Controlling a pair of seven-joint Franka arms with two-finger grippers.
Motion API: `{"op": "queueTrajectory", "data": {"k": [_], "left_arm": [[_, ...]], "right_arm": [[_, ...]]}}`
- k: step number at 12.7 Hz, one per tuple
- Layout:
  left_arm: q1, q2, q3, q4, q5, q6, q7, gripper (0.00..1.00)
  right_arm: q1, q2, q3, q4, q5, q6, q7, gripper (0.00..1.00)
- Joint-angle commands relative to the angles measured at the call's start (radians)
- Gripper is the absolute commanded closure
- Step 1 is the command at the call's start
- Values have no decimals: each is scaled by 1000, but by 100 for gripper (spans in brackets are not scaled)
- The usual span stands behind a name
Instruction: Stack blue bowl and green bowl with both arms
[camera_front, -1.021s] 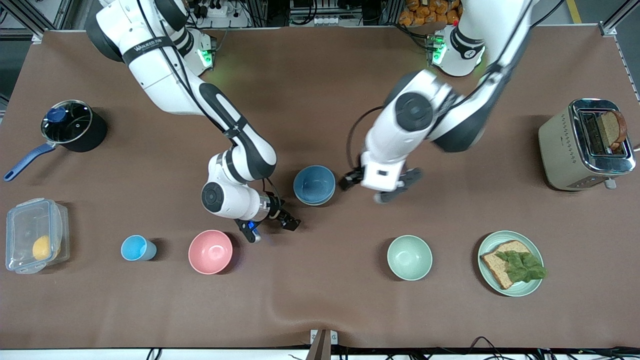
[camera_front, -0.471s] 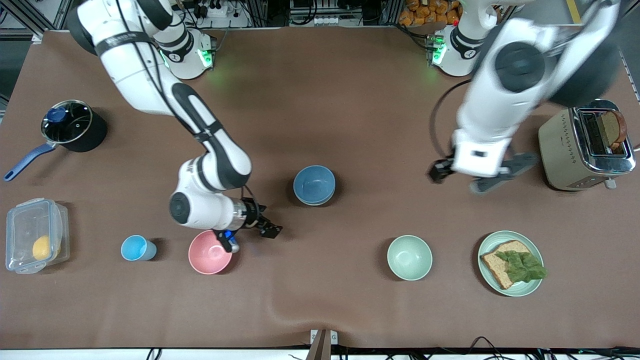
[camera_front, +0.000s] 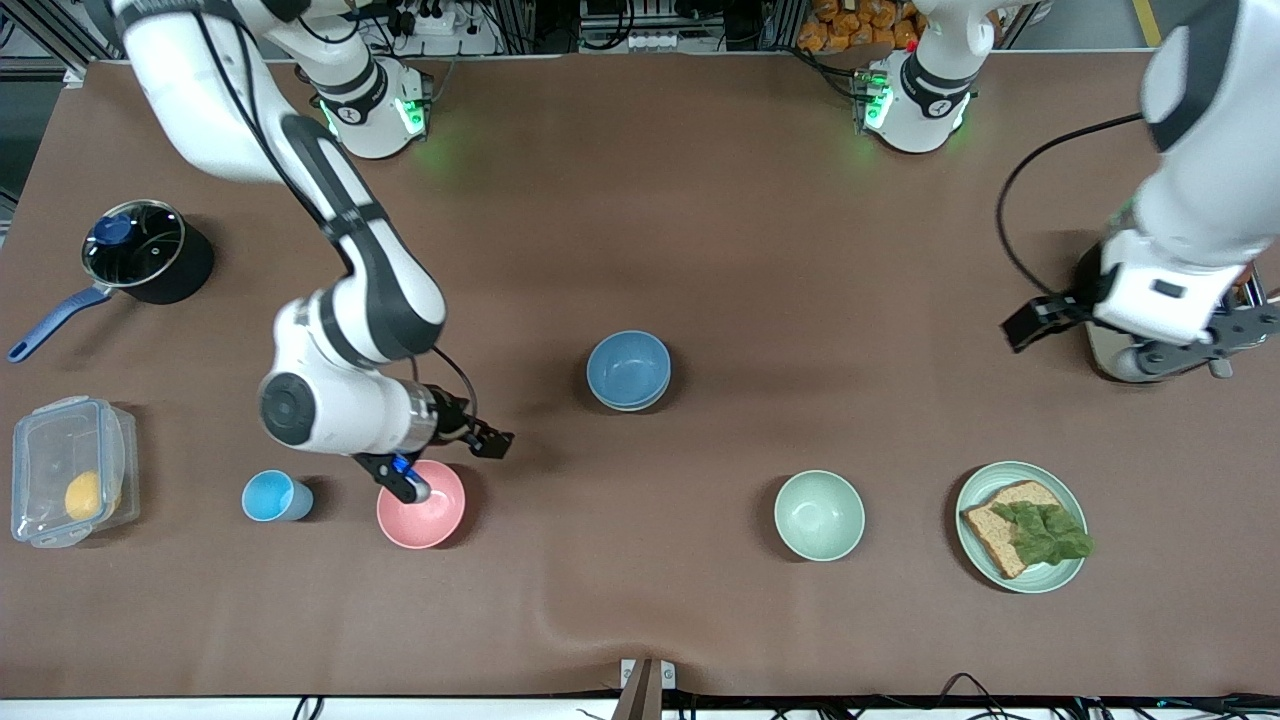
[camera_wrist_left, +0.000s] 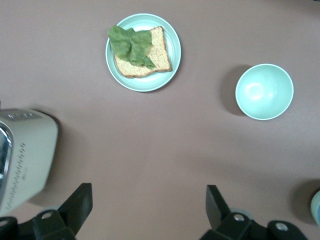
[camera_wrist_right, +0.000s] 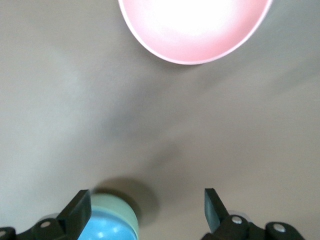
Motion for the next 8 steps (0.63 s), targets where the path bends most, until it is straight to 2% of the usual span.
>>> {"op": "queueTrajectory", "data": {"k": [1, 5, 8], "left_arm": [[29, -74, 46, -24, -28, -65, 186, 0], [27, -125, 141, -24, -32, -108, 396, 0], [9, -153, 188, -27, -110, -138, 395, 0]], "right_arm": [[-27, -125, 6, -39, -95, -102, -85, 0], [-73, -274, 4, -48, -175, -265, -292, 0], [-159, -415, 4, -147, -226, -294, -494, 0]]}}
